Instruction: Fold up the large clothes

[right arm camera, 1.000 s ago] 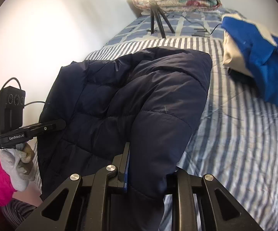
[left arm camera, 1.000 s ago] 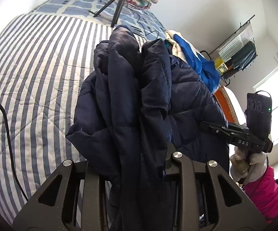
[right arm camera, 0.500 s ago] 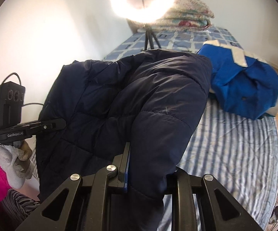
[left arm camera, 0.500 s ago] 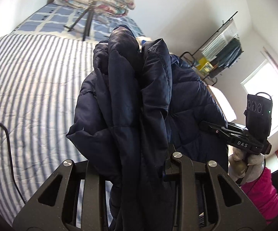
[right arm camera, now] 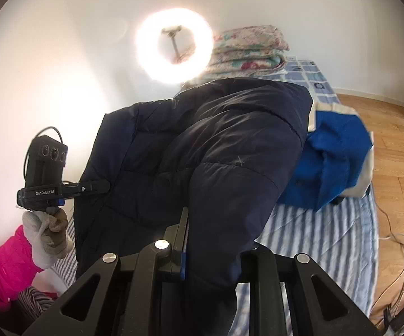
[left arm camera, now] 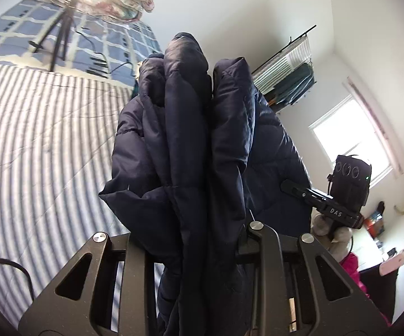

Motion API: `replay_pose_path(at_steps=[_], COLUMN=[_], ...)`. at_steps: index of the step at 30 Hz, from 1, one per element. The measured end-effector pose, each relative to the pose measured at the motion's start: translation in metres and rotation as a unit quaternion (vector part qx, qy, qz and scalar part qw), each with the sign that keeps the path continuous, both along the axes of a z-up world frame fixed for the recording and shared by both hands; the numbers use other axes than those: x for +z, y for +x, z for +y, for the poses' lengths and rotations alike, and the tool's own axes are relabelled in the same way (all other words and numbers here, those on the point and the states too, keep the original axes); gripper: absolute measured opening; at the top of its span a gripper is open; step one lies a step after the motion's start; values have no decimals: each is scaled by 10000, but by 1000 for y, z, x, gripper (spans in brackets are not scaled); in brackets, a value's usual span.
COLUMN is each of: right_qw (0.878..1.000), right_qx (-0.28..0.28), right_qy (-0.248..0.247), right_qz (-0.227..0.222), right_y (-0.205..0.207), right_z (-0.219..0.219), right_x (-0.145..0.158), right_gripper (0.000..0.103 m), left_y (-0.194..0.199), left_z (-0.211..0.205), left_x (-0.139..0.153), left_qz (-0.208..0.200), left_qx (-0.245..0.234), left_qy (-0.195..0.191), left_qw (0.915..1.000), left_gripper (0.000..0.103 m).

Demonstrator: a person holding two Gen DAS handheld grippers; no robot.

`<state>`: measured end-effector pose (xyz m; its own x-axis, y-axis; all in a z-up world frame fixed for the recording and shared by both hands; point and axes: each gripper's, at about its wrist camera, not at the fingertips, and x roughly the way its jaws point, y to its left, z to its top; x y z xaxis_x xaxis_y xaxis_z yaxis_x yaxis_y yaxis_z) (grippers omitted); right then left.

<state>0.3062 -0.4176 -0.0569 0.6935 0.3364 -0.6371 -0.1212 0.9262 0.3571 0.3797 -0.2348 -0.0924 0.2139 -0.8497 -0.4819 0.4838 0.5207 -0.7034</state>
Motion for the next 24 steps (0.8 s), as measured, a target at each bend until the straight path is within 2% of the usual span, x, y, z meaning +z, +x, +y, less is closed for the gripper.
replay_pose_path(at_steps=[14,24], right_qw=[9988,9973], right_qx=[-450,-676], right_qy=[3,-116], right_qz=[-208,-263], right_y=[73,115], right_z=[-86,-128], right_x=[-6,-3], right_gripper=[18,17], left_y=[92,137], left_z=[-87,-131], left_x=[5,12], left_qz=[-265,-353], left_qx=[-271,-338], left_qy=[-74,-50], left_qw=[9993,9988], left_gripper=[26,25])
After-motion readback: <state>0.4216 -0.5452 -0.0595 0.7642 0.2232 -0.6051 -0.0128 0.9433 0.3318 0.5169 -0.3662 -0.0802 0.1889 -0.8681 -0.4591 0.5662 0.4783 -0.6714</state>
